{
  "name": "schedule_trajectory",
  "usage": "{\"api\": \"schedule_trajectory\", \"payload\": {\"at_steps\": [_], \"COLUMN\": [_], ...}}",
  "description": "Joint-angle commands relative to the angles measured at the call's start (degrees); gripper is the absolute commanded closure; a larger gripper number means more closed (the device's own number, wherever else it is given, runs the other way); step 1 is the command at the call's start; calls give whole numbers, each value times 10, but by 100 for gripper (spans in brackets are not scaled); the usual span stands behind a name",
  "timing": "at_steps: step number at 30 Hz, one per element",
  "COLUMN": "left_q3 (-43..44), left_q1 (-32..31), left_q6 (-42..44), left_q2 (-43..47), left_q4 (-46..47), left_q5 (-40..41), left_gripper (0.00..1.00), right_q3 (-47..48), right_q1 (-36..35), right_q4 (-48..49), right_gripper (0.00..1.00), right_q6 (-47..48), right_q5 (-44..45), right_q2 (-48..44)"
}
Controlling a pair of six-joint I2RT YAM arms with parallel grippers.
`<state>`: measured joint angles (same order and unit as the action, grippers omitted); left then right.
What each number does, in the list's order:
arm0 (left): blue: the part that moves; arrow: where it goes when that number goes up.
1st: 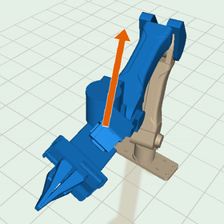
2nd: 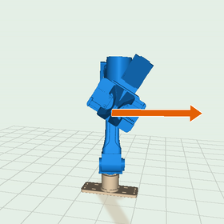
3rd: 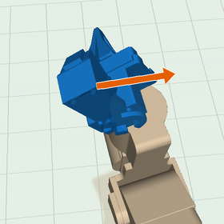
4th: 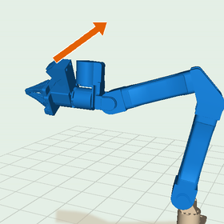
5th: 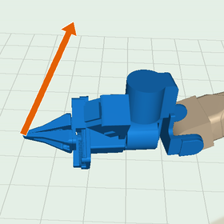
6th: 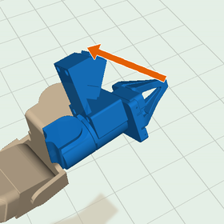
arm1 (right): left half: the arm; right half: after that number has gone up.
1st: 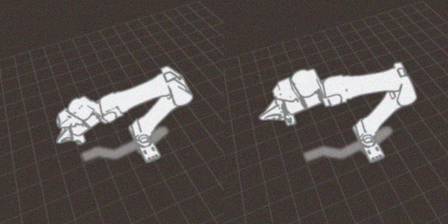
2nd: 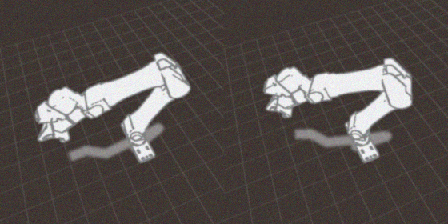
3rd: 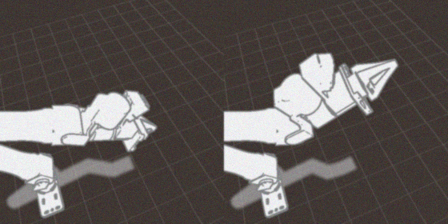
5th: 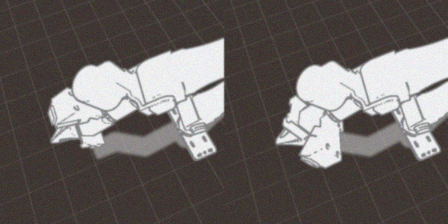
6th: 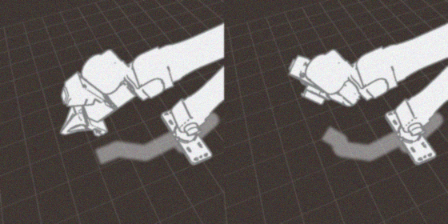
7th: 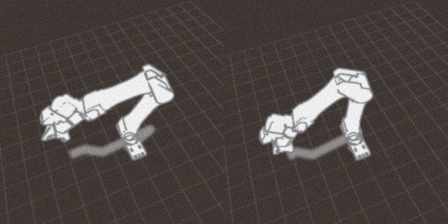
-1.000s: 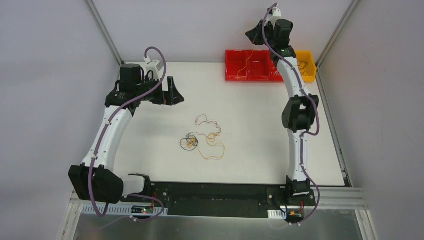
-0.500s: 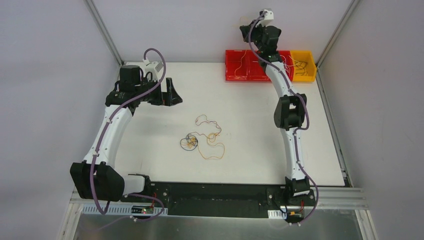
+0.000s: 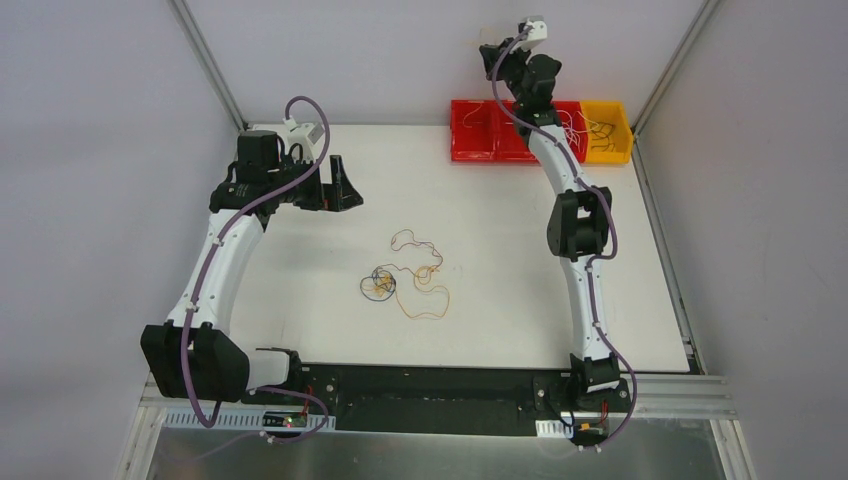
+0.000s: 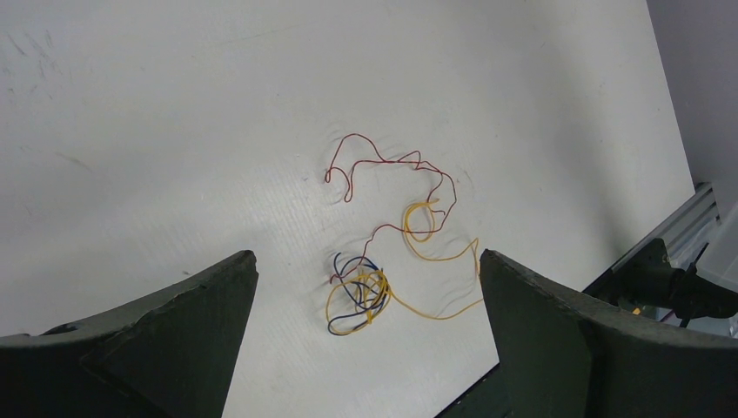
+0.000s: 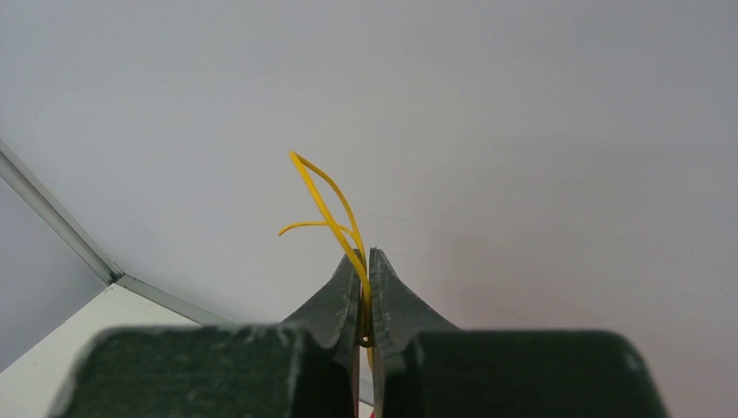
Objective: Untangle the cables
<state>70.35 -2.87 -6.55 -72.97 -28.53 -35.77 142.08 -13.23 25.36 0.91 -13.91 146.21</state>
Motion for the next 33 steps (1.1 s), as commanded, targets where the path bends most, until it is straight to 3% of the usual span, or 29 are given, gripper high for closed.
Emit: {"api": "schedule_trajectory", "payload": {"at_steps": [1, 14, 19, 24, 26, 30, 33], "left_q3": [-5, -15, -15, -18, -19, -19, -18], "left_q1": [10, 17, 19, 21, 22, 22, 23], "left_q6": [11, 10, 8, 4, 3, 1, 0], "left_q2": [-1, 3, 4, 7, 7, 10, 12], "left_q4": [10, 10, 10, 10, 10, 10, 10], "left_q5": [-13, -18, -20, -23, -24, -25, -26], "left_gripper": [1, 1, 1, 1, 1, 1, 1], "right_q3": [-26, -115, -73, -61, -67, -79, -88], "right_q1": [-9, -25, -26, -32, -36, -39, -40], "right_q4": [35, -74, -155, -211, -221, -220, -205], "right_gripper": [100, 100, 100, 100, 89, 56, 46], "right_q6": [6, -136, -188, -182, -170, -159, -149], "right_q5": [-8, 47, 121, 165, 178, 186, 164], "right_q2": [-22, 5, 35, 48, 45, 30, 6]}}
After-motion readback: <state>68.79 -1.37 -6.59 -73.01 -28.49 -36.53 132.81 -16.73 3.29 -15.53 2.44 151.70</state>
